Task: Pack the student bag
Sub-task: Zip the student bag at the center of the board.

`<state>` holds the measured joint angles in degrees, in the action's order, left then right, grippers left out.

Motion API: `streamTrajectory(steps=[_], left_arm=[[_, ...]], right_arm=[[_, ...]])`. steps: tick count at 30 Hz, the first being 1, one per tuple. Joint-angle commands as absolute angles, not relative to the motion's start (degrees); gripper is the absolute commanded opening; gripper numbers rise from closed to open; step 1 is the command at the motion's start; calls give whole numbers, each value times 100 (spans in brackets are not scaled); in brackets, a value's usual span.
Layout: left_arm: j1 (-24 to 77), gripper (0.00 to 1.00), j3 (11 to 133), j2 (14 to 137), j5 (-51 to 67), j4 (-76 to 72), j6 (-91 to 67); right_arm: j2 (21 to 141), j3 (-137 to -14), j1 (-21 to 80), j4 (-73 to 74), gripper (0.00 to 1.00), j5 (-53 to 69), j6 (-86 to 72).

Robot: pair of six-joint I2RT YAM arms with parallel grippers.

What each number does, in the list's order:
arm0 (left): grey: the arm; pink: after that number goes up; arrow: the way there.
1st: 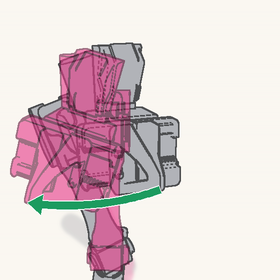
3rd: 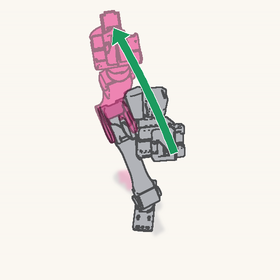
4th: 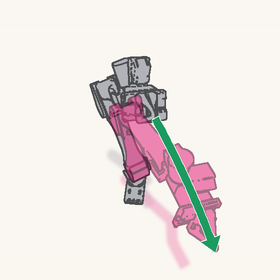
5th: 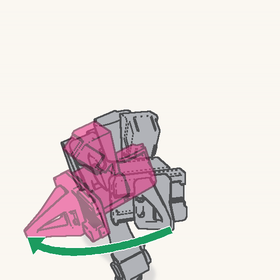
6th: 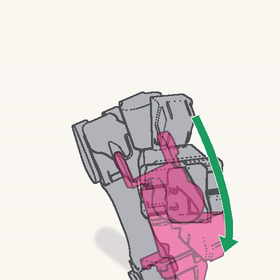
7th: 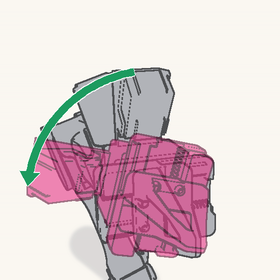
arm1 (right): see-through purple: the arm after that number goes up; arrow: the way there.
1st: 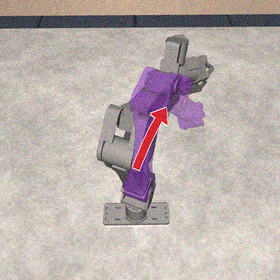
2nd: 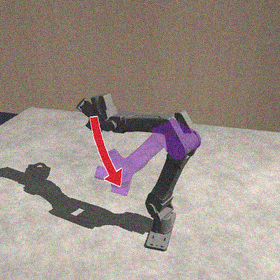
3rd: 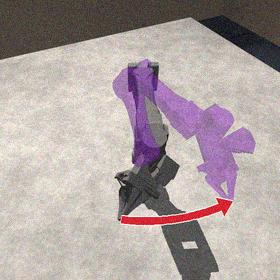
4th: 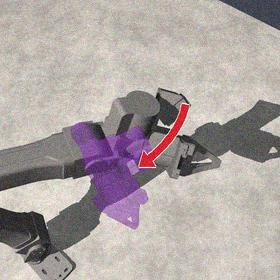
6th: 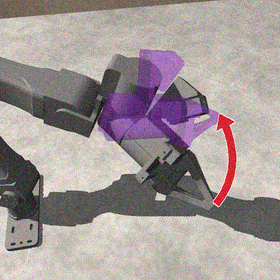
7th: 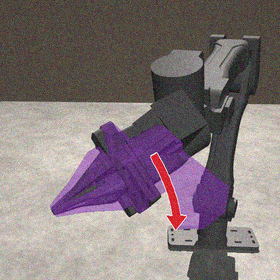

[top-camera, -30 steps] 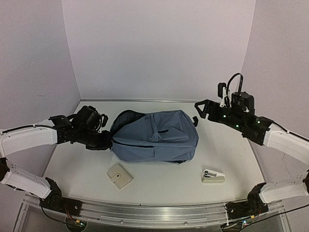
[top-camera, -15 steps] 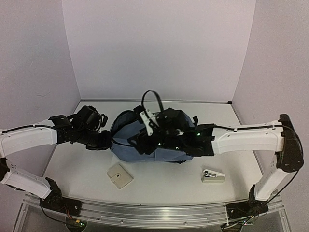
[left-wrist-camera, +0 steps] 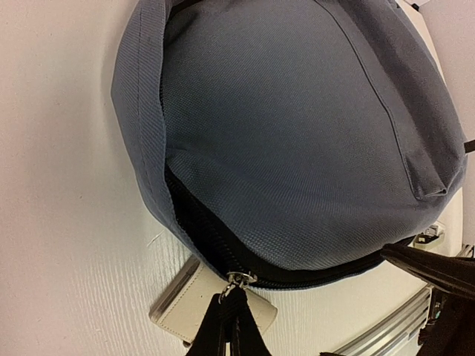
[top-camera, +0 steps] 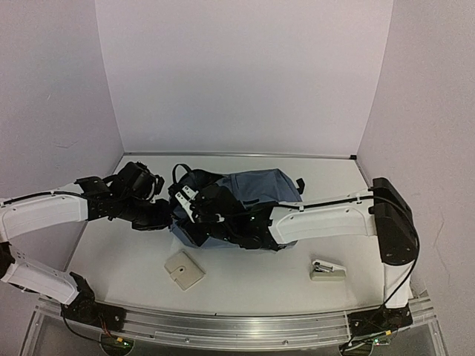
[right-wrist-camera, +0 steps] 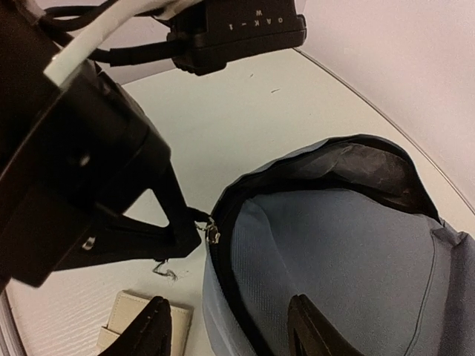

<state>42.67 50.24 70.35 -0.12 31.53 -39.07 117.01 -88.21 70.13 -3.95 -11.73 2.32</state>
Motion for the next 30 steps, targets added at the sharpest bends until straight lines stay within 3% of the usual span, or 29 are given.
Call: streamTrajectory(steps=[1,7,14,30], left_arm=[[4201,0,5292,6840,-126,3138,-3954],[4173,0,5335,6848,-133,3168,-3945],[4122,0,5329,6829,-220,3187,-4000],[3502,0,5154,6929,-18,2823,-4078]], right_arm=[[12029,-9223,7014,-536,49,-1391,631],[12395,-9441,7014,-501,39,-1582,735],[12487,-9449,7014,-529,0,-1677,690],[11438,-8204,7021,-958,0,-1378,295]])
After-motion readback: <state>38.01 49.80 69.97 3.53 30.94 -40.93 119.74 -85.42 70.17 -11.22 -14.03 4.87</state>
